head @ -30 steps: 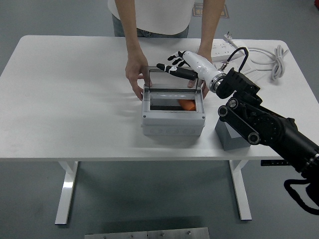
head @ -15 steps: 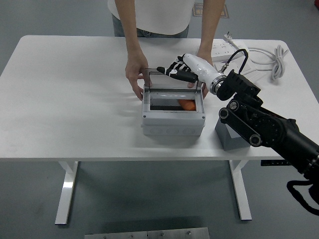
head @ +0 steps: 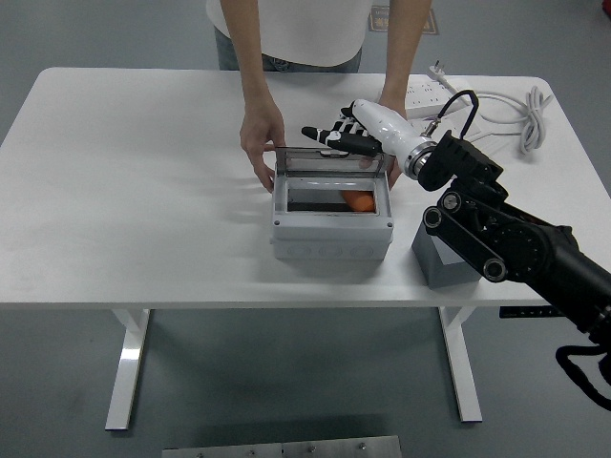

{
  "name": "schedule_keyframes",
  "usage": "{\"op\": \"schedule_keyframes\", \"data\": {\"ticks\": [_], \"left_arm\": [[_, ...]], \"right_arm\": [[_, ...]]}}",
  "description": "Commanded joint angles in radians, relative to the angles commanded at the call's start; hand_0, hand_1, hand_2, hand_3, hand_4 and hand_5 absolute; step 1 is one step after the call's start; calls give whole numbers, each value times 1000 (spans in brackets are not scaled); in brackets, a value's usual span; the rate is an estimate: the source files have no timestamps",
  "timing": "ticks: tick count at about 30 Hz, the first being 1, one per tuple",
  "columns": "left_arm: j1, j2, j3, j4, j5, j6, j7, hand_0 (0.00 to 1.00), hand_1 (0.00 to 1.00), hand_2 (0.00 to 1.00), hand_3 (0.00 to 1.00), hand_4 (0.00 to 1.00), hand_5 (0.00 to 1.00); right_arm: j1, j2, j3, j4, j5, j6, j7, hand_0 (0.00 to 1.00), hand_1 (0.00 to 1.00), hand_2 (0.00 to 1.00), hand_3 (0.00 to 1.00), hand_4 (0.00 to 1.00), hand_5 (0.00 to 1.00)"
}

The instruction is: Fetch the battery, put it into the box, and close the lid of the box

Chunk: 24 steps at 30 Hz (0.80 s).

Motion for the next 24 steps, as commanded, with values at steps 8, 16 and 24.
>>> {"op": "schedule_keyframes", "data": {"ticks": [8,16,24], "left_arm": [[0,-1,6,1,-7,3,0,632,698,573,541,500,2],[0,-1,8,1,-8,5,0,632,698,573,541,500,2],[-2,-3,17,1,-22,9,0,632,698,573,541,500,2]], "right_arm": [[-18,2,-25,11,2,8,-7,244,369,433,448,983,998],[-22,-1,-32,19,5,10,-8,234,365,428,441,979,998],[-29,-1,-36,18,14,12,-9,224,359,427,437,972,998]]}}
